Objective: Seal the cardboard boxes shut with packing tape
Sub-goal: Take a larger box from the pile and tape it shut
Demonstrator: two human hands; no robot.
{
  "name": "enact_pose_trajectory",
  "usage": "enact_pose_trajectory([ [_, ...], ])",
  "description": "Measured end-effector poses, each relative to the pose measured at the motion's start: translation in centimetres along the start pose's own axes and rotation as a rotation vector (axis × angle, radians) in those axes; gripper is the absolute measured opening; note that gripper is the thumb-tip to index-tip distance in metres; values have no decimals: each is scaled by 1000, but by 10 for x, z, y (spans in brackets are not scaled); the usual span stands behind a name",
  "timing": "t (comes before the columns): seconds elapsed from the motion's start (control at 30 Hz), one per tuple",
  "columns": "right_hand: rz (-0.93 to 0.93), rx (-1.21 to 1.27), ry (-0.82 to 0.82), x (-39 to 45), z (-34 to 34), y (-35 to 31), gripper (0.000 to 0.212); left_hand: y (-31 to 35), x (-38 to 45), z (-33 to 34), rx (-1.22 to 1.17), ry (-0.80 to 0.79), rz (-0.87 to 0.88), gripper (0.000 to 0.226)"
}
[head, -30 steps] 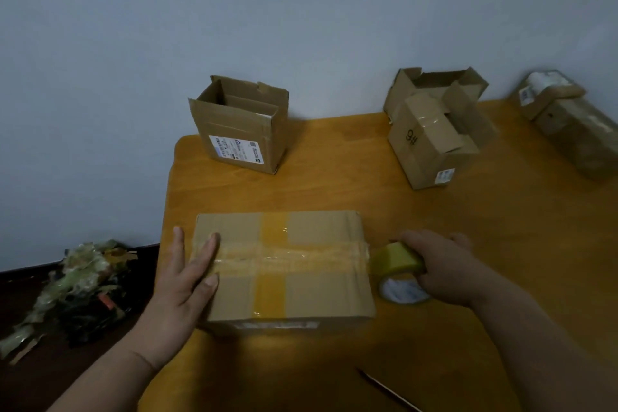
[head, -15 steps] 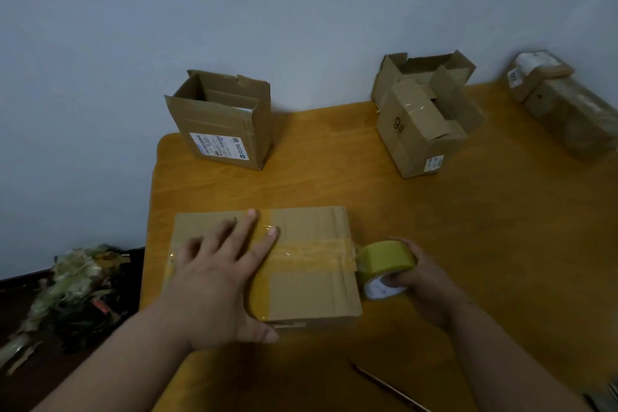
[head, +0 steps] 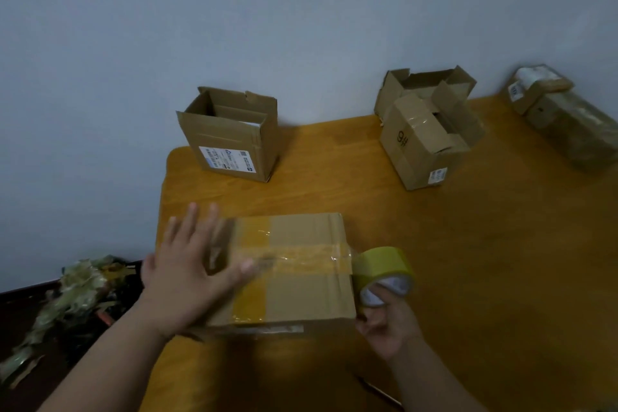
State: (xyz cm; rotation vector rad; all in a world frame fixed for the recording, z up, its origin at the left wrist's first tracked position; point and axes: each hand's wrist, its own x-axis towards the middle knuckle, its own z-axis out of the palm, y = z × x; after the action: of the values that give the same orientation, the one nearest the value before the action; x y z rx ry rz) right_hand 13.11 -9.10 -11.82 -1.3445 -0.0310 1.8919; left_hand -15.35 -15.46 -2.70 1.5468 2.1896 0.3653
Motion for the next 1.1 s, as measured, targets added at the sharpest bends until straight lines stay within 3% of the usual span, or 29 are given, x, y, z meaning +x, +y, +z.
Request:
enact_pose_trajectory([
  [0.07, 5, 31, 64, -3, 4, 7, 10, -11, -3, -4, -380, 75, -262, 105],
  [0.1, 19, 58, 87, -3, 6, 9, 6, -14, -7, -3, -553, 52, -381, 91],
  [0.17, 31, 16, 84, -5, 7, 12, 19, -22, -11, -1, -776, 19, -511, 66],
  [0.3, -17, -288, -101, -19, 32, -17, 50, -38, -21, -8, -1117, 80, -578, 34],
  [0.43, -377, -672, -167, -63, 81, -62, 71, -36, -31, 4, -1435, 2, -721, 34],
  [0.5, -548, -938, -201, -95, 108, -75, 67, -38, -29, 21, -1411, -51, -792, 40],
  [0.57, -744, -1209, -265, -121, 132, -76, 38, -38, -29, 35, -1186, -96, -807, 57],
  [0.63, -872, -1435, -337, -136, 151, -67, 18, -36, -33, 39, -933, -118, -654, 75],
  [0.7, -926, -1567, -391, -139, 162, -53, 18, -34, -34, 31, -854, -59, -460, 70],
  [0.83, -957, -1649, -477, -133, 167, -29, 18, -35, -43, -11, -1125, 320, -354, 43],
  [0.9, -1010, -1711, -488, -132, 170, -20, 37, -33, -50, -27, -1174, 348, -211, 57],
  [1.0, -1102, -1678, -524, -134, 175, -12, 25, -15, -63, -28, -903, 351, -1, 63],
  [1.1, -1114, -1678, -536, -137, 179, -13, 19, -13, -61, -8, -585, 560, 94, 48],
])
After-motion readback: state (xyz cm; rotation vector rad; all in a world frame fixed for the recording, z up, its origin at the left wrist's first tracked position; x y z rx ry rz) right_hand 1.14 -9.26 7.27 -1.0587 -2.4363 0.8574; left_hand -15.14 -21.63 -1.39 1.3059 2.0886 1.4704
